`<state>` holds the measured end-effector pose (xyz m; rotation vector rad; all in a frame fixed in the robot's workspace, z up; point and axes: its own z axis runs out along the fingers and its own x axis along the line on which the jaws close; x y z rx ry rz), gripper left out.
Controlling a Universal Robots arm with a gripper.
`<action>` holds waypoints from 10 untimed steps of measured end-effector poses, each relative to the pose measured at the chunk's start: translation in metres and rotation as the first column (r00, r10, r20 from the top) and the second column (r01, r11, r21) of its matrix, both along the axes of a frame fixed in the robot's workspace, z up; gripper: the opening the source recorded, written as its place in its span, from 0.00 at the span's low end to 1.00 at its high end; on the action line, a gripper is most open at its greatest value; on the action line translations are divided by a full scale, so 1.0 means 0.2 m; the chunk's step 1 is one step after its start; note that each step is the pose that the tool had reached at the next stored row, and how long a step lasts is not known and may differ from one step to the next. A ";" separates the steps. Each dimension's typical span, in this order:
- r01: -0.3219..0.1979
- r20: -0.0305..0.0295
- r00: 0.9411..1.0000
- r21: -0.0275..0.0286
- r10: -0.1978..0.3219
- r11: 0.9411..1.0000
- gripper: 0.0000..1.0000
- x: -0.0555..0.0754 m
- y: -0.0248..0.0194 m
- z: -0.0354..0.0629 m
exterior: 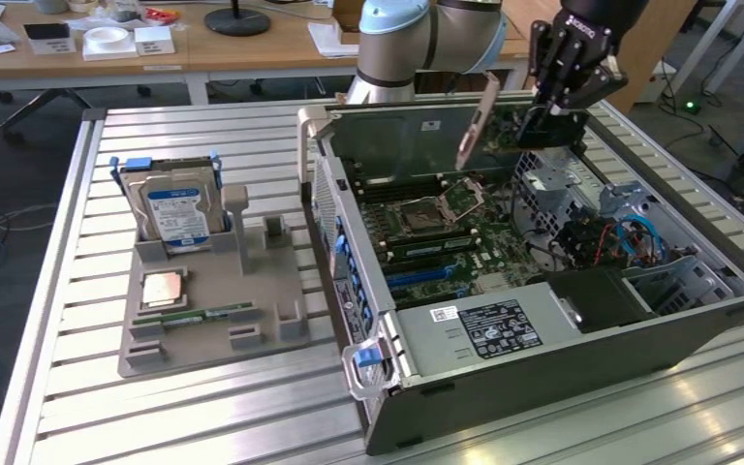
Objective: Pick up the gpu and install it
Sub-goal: 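Insert the gpu into the slot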
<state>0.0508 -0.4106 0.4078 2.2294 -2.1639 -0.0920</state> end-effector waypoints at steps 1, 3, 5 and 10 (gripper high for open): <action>-0.011 0.000 1.000 0.000 0.011 1.000 0.26 0.00 0.000 0.000; -0.032 0.000 0.999 0.000 0.032 0.999 0.26 0.00 0.000 0.000; -0.053 0.000 0.999 0.000 0.053 0.999 0.26 0.00 0.001 -0.001; -0.103 0.000 0.995 0.000 0.103 0.995 0.26 0.00 0.002 -0.002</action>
